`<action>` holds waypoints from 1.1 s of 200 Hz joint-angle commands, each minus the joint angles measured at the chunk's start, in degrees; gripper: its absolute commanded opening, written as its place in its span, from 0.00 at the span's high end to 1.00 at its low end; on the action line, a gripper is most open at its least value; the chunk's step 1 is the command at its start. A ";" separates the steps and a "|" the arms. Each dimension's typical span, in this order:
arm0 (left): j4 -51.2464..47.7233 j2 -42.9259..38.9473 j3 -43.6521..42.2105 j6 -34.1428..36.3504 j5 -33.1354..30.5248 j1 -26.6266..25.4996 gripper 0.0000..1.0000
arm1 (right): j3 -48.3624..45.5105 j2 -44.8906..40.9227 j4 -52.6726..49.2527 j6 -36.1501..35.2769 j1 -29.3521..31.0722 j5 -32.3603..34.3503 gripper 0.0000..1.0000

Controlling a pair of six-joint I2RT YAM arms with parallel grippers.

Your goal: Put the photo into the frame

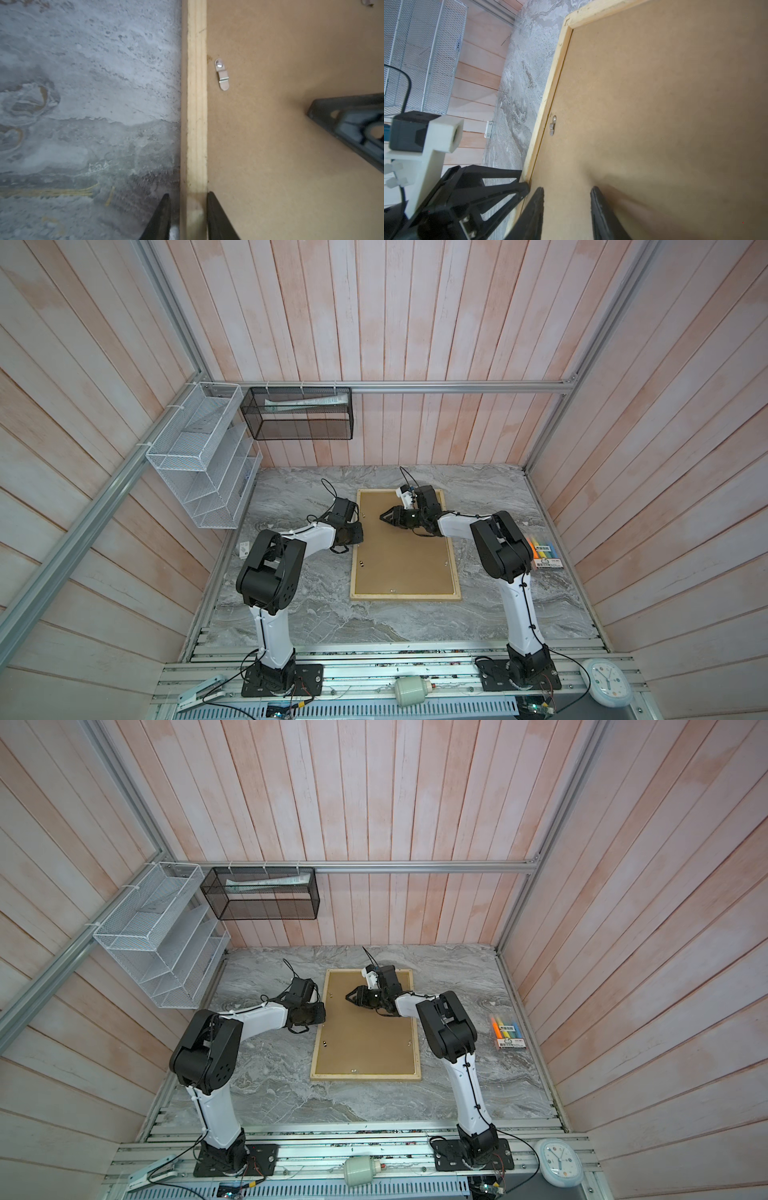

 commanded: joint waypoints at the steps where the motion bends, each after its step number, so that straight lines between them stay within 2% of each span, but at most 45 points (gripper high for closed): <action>1: -0.61 1.88 1.13 0.59 0.51 0.12 0.70 | 2.70 2.28 0.34 3.20 1.19 0.60 0.61; 78: -2.02 2.59 2.02 -0.15 1.89 0.56 0.73 | 9.75 7.07 -3.26 9.39 4.43 3.99 0.61; 105: -1.80 2.55 2.00 -0.20 2.69 0.56 0.73 | 13.40 8.78 -6.93 8.47 4.89 4.94 0.62; 138: -0.13 2.59 1.41 -0.78 6.73 1.09 0.74 | 17.84 11.24 -12.14 6.30 5.60 6.74 0.62; 220: 0.57 2.15 1.21 -0.92 8.53 1.09 0.75 | 26.79 15.78 -20.03 4.35 7.86 7.87 0.61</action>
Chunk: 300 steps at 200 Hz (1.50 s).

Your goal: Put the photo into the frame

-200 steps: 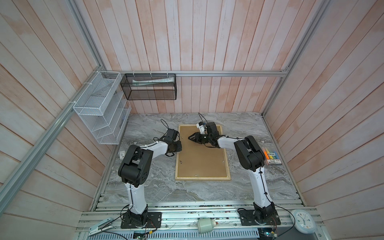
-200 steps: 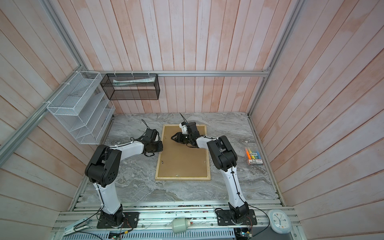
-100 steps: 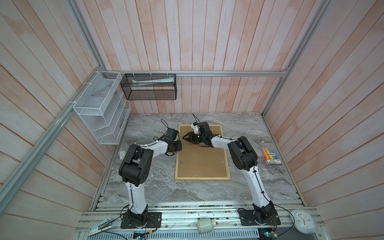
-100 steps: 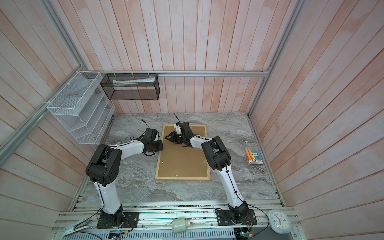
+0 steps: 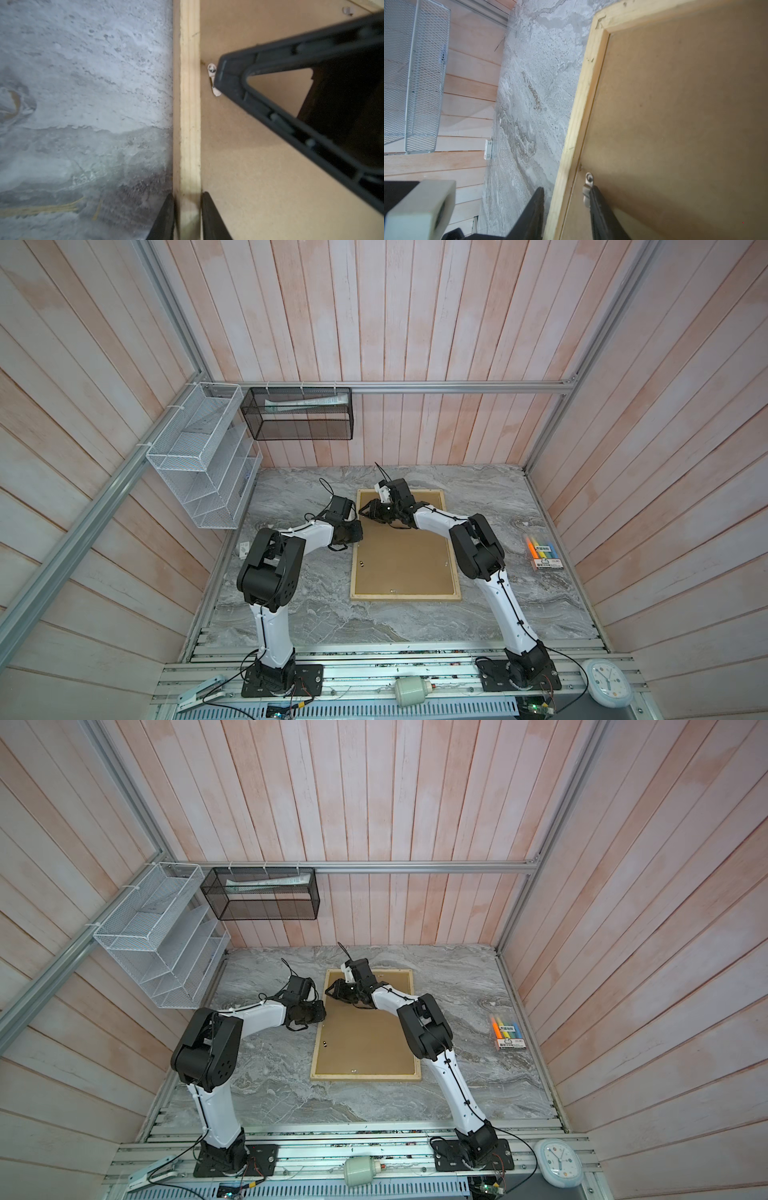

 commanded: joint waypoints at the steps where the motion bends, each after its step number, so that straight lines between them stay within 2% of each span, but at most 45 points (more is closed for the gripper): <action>1: 0.38 0.97 -0.06 -0.50 2.92 -0.42 0.75 | 1.81 3.18 -6.11 -1.18 1.46 1.74 0.61; 43: 0.84 1.05 -0.32 -0.59 3.74 -0.42 0.75 | 4.02 4.58 -4.21 4.04 1.59 0.05 0.61; 168: 0.89 1.25 -0.13 0.09 5.00 -0.42 0.77 | -12.21 1.67 18.61 29.87 1.50 1.94 0.61; 215: 1.28 1.32 -0.47 0.14 5.13 -0.42 0.78 | -20.63 -2.83 24.41 35.21 1.65 4.89 0.61; 264: 1.69 1.24 -0.75 0.13 5.87 -0.42 0.79 | -19.77 -2.36 24.38 36.39 1.70 6.49 0.61; 270: 1.74 1.24 -0.85 0.08 5.85 -0.42 0.79 | -19.64 -2.07 24.39 38.75 1.71 6.79 0.61; 300: 1.79 1.21 -1.11 0.21 6.25 -0.42 0.79 | -19.47 -1.62 24.32 40.74 1.78 8.96 0.61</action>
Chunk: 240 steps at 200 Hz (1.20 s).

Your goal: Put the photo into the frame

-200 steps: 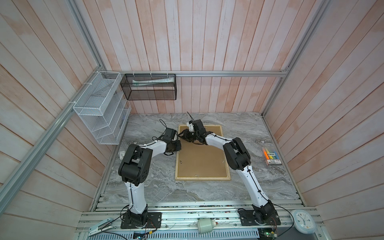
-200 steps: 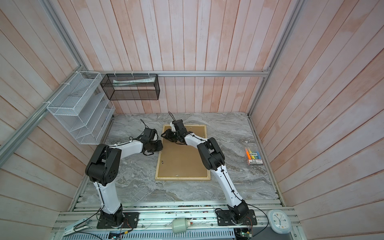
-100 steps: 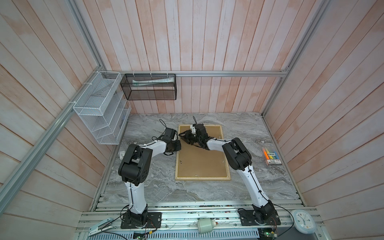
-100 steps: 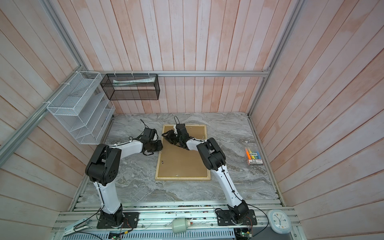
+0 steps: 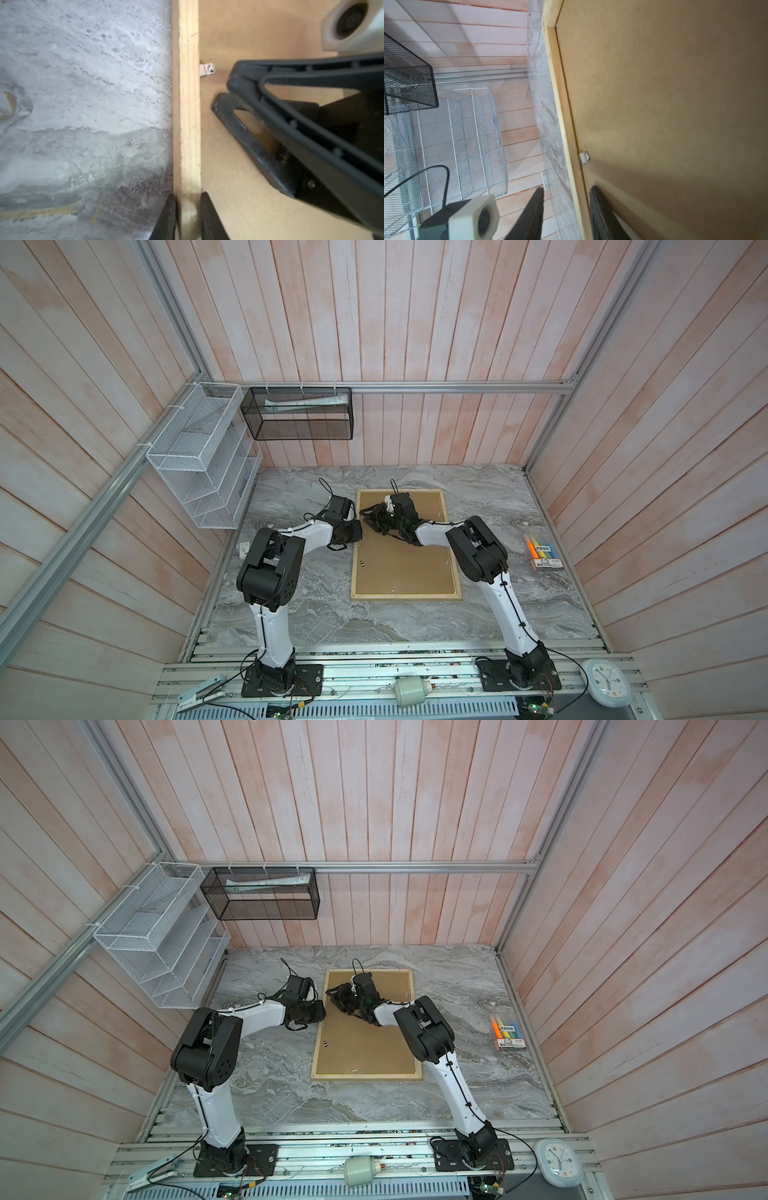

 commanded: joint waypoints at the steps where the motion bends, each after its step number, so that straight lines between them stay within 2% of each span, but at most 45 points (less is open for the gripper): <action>1: 1.54 1.12 -1.06 0.13 4.88 -0.77 0.79 | -0.60 2.19 -4.36 2.86 0.43 3.98 0.61; 115: 1.96 1.31 -0.89 1.52 7.42 -1.19 0.80 | 7.87 7.29 -9.29 5.62 1.03 6.71 0.61; 182: 2.59 2.05 -0.63 2.13 9.15 -1.65 0.82 | 8.35 7.54 -10.31 6.13 1.29 9.02 0.61; 225: 1.99 2.01 -0.27 2.35 8.67 -1.74 0.82 | 9.39 7.15 -12.63 3.25 1.26 11.55 0.61; 240: 1.69 1.92 -0.14 2.10 7.69 -1.74 0.82 | 9.98 6.71 -13.17 0.17 1.06 11.68 0.61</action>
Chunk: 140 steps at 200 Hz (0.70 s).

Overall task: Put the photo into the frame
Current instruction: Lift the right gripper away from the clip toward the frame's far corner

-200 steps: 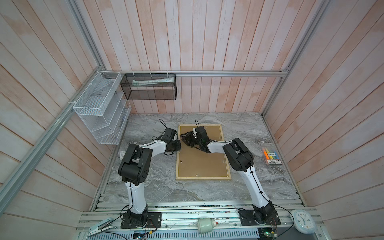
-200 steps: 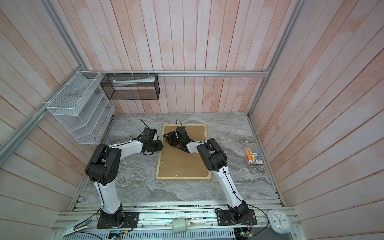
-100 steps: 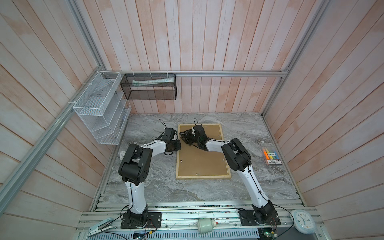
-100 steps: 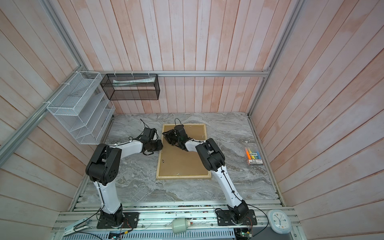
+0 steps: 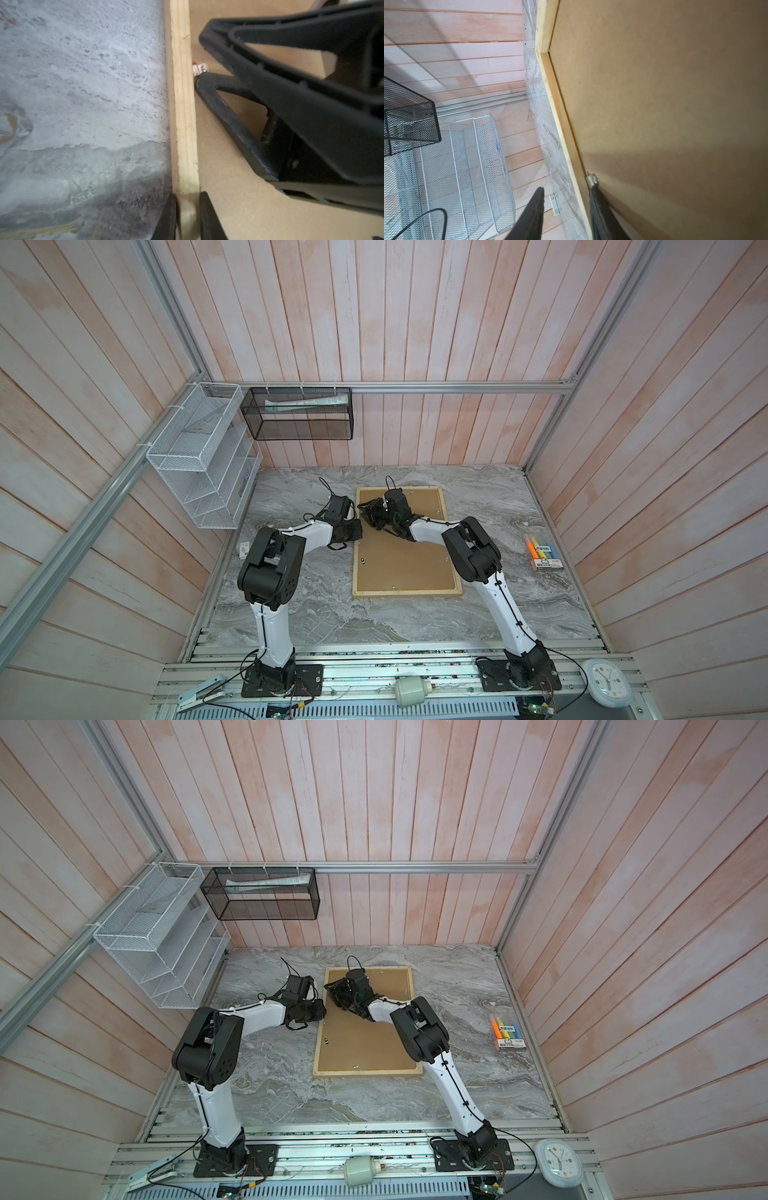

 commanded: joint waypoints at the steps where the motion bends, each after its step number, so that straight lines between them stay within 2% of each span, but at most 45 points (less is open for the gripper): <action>1: -0.88 1.31 -0.12 0.61 7.47 -1.93 0.82 | 0.88 3.09 -6.37 -4.76 0.02 5.23 0.62; 46: -1.47 1.93 1.00 -1.26 4.07 -1.34 0.82 | -3.67 -6.01 -1.40 -20.91 -0.62 2.51 0.61; 94: 0.84 1.44 0.81 -5.25 1.99 -0.97 0.82 | -25.68 -25.72 6.76 -29.39 -4.01 4.81 0.56; 111: 2.09 1.26 0.56 -7.03 1.81 -0.97 0.82 | -32.28 -31.26 7.63 -31.93 -6.64 3.29 0.55; 129: 4.15 1.43 0.43 -9.19 2.56 -0.97 0.82 | -37.31 -36.35 6.69 -35.39 -9.59 1.03 0.47; 140: 4.94 1.68 0.51 -10.30 2.69 -1.14 0.82 | -38.67 -38.12 4.24 -37.86 -11.58 -1.43 0.46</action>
